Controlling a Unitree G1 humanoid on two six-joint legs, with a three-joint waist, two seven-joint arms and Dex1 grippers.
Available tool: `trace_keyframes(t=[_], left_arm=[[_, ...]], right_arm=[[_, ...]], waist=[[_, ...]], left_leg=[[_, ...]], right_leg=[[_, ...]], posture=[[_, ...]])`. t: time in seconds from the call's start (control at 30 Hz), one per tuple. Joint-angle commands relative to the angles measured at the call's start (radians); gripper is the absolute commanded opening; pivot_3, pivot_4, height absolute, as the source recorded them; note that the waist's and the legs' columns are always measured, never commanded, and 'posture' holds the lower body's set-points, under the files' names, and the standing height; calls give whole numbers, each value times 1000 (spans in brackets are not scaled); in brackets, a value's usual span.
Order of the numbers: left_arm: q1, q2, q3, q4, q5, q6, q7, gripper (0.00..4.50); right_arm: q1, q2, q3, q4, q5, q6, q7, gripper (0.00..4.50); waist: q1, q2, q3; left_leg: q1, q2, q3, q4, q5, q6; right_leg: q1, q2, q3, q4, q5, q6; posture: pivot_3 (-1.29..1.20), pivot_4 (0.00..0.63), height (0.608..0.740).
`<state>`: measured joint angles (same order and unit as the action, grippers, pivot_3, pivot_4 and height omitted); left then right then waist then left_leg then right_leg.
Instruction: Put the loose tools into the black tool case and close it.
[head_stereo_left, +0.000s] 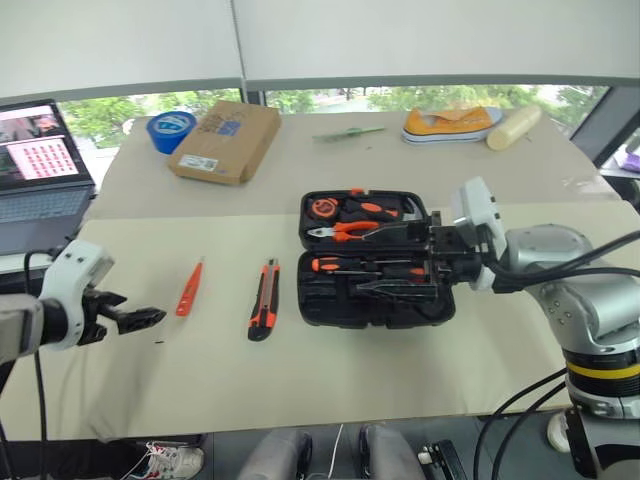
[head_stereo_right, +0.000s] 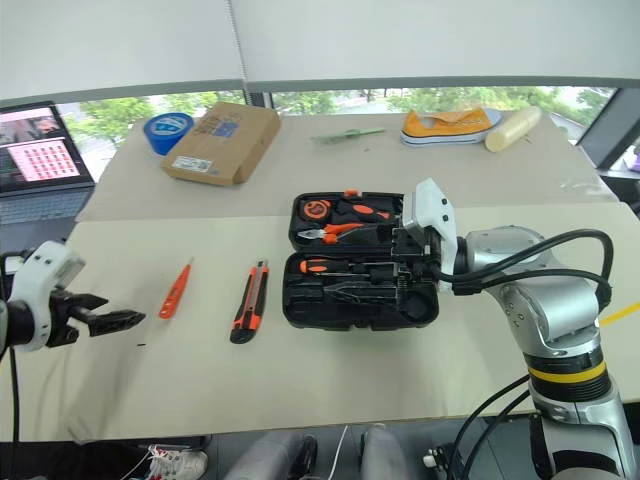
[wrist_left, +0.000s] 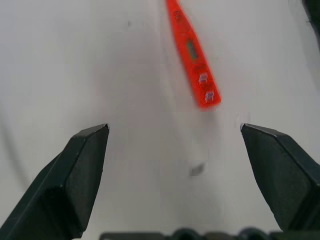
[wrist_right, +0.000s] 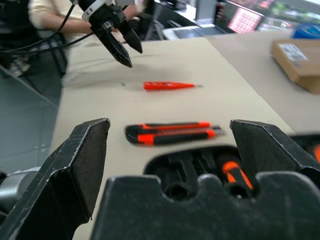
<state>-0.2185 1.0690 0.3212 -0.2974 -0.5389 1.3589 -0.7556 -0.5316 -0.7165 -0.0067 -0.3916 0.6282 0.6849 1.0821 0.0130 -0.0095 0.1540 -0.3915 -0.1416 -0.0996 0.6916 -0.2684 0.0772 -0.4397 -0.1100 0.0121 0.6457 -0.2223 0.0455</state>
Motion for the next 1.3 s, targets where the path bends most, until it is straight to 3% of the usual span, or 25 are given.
trace_keyframes(t=[0.03,0.2,0.4,0.5,0.8,0.83,0.97,1.07,1.17,1.3], left_arm=[[-205,19,-230,103,58,18,30,4500],[-375,-24,-472,294,181,-79,46,4500],[-450,-91,-591,466,257,-146,21,4500],[-454,-111,-588,465,248,-146,-4,3783],[-443,-86,-586,487,290,-235,-56,582],[-440,-76,-585,483,295,-263,-73,392],[-488,-48,-597,489,343,-429,-152,386],[-608,-82,-610,480,342,-641,-315,386],[-720,-142,-654,481,358,-764,-445,386],[-844,-262,-741,488,383,-807,-571,386]], right_arm=[[39,5,-29,-83,12,-13,-57,4475],[88,11,-46,-136,17,-15,-118,4475],[121,6,-67,-165,16,-21,-167,4475],[136,-1,-73,-175,10,-28,-180,4500],[212,-53,-102,-198,-14,-50,-184,4500],[222,-59,-113,-197,-15,-51,-189,4500],[267,-78,-163,-201,-13,-49,-210,4500],[346,-103,-219,-206,-16,-50,-208,4500],[417,-131,-267,-220,11,-31,-198,4500],[476,-144,-298,-243,-2,-40,-216,4500]], waist=[[-4,0,0],[-16,0,0],[-7,0,0],[0,1,-1],[-1,1,-1],[-1,1,-1],[0,1,-1],[14,-2,1],[26,-3,2],[25,-3,2]], left_leg=[[0,0,0,0,0,0],[0,1,0,-1,0,0],[1,1,0,0,0,0],[2,1,0,1,0,0],[2,1,0,2,0,0],[2,1,0,2,0,0],[1,1,0,2,0,0],[-1,1,-1,3,0,0],[-10,0,-4,10,1,-1],[-9,-2,-2,11,1,2]], right_leg=[[-1,0,0,1,0,0],[-2,2,1,0,0,0],[-1,2,1,0,0,0],[0,2,1,0,0,0],[0,2,2,0,0,0],[0,2,2,0,0,0],[-1,2,2,0,0,0],[-1,2,2,-1,0,0],[-2,2,1,-4,0,0],[0,2,0,-4,0,0]], posture=[[0,150,735],[0,150,735],[0,150,735],[0,150,735],[0,150,735],[0,150,735],[0,150,735],[0,150,735],[0,150,735],[0,150,735]])
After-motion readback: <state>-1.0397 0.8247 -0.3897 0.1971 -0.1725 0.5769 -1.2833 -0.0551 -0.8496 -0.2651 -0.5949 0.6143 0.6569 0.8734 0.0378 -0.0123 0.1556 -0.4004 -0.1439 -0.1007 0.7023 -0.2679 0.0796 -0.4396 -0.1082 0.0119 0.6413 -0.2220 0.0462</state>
